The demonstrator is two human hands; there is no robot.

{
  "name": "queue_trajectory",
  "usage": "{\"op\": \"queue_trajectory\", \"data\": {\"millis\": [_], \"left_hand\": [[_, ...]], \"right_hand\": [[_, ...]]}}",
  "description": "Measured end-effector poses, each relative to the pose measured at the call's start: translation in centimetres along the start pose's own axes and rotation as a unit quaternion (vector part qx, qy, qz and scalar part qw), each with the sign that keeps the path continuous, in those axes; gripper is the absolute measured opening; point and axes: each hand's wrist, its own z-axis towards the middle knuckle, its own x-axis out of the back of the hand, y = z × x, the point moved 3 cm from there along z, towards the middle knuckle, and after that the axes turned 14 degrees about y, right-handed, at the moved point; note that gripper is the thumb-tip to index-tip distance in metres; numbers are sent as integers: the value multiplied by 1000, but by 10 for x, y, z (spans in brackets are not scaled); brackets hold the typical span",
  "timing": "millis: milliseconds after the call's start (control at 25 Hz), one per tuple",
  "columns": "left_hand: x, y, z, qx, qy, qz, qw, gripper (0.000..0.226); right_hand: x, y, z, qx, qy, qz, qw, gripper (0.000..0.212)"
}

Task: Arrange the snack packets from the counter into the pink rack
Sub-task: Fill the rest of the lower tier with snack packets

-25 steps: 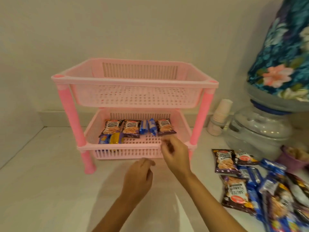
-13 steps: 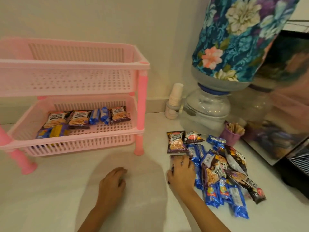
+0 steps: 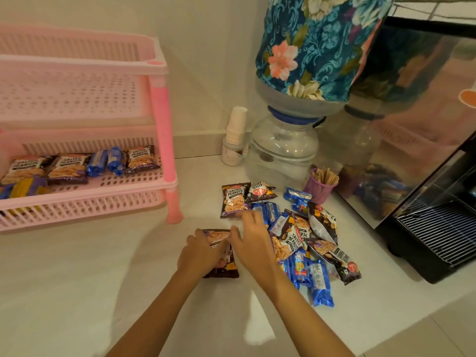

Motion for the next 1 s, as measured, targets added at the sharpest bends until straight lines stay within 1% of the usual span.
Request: {"op": "queue_trajectory", "data": {"millis": [40, 80, 120, 160, 240, 280, 360, 440, 520, 600, 640, 720, 760, 840, 920, 1000], "left_hand": [[-6, 4, 1, 12, -4, 26, 1000, 84], [-10, 7, 2, 22, 0, 43, 999, 84], [-12, 7, 2, 32, 5, 52, 998, 80], [-12, 6, 3, 40, 12, 52, 998, 75], [-11, 1, 4, 48, 10, 50, 998, 67], [-10, -3, 4, 49, 7, 53, 997, 63], [-6, -9, 2, 41, 18, 46, 998, 59], [0, -13, -5, 34, 43, 18, 998, 54], [11, -18, -13, 43, 58, -25, 997, 43], [25, -27, -19, 69, 56, -79, 993, 42], [32, -33, -20, 92, 51, -126, 987, 46], [51, -44, -23, 145, 26, -241, 959, 56], [63, -50, -24, 159, 15, -289, 944, 60], [91, -57, -22, 160, 9, -342, 926, 65], [125, -61, -18, 154, 25, -379, 912, 69], [158, -68, -7, 155, 52, -391, 906, 74]], "right_hand": [[2, 8, 8, -9, -46, -50, 998, 35], [0, 16, 13, -29, -106, -113, 988, 38], [-3, 20, 15, -56, -164, -174, 969, 41], [-6, 25, 13, -83, -203, -224, 949, 45], [-16, 31, 3, -111, -239, -293, 919, 58], [-21, 33, -4, -117, -246, -310, 911, 66], [-30, 33, -18, -118, -245, -312, 910, 74], [-35, 26, -27, -100, -227, -278, 928, 73], [-37, 21, -32, -104, -203, -199, 953, 72], [-36, 15, -30, -165, -180, -75, 967, 65], [-34, 9, -28, -197, -168, -10, 966, 57], [-31, -8, -21, -239, -155, 95, 954, 38], [-32, -20, -17, -253, -160, 136, 944, 30], [-35, -50, -10, -283, -190, 222, 914, 20], [-41, -83, -4, -304, -227, 286, 880, 18], [-51, -118, 8, -298, -244, 313, 868, 24]]}}
